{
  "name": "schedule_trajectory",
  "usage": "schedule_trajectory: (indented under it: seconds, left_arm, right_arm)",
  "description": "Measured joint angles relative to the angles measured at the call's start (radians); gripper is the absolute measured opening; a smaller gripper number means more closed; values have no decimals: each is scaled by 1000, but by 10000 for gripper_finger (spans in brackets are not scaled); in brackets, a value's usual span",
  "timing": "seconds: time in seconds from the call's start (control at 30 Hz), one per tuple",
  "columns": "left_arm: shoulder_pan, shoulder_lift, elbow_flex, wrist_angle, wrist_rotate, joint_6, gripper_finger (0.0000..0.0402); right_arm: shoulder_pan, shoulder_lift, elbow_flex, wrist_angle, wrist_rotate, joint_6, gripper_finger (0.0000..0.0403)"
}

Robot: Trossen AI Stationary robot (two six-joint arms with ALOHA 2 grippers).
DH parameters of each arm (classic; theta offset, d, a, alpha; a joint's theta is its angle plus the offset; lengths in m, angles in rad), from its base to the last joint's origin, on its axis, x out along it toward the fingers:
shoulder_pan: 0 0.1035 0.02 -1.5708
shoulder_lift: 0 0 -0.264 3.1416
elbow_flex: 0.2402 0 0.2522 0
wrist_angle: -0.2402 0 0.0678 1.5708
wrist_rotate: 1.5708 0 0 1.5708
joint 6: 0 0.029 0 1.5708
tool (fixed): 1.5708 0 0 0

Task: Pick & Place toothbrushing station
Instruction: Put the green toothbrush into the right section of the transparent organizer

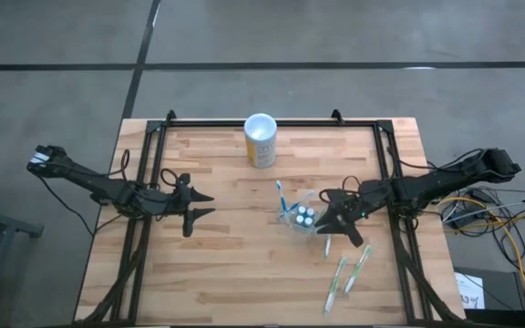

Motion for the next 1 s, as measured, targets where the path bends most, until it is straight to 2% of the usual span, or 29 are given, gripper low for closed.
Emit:
schedule_trajectory:
  seconds: [0.23,0.4,0.67,0.87,1.0]
  left_arm:
    - [0,0,0,0,0,0,157]
    - [0,0,0,0,0,0,157]
    - [0,0,0,0,0,0,157]
    - [0,0,0,0,0,0,157]
    - [0,0,0,0,0,0,157]
  right_arm:
    - [2,0,44,3,56,-98,129]
    - [2,-10,106,-39,203,-167,144]
    - [5,-36,325,-464,455,-225,134]
    - [11,-76,472,-728,520,-207,136]
    - [38,-116,518,-877,563,-66,146]
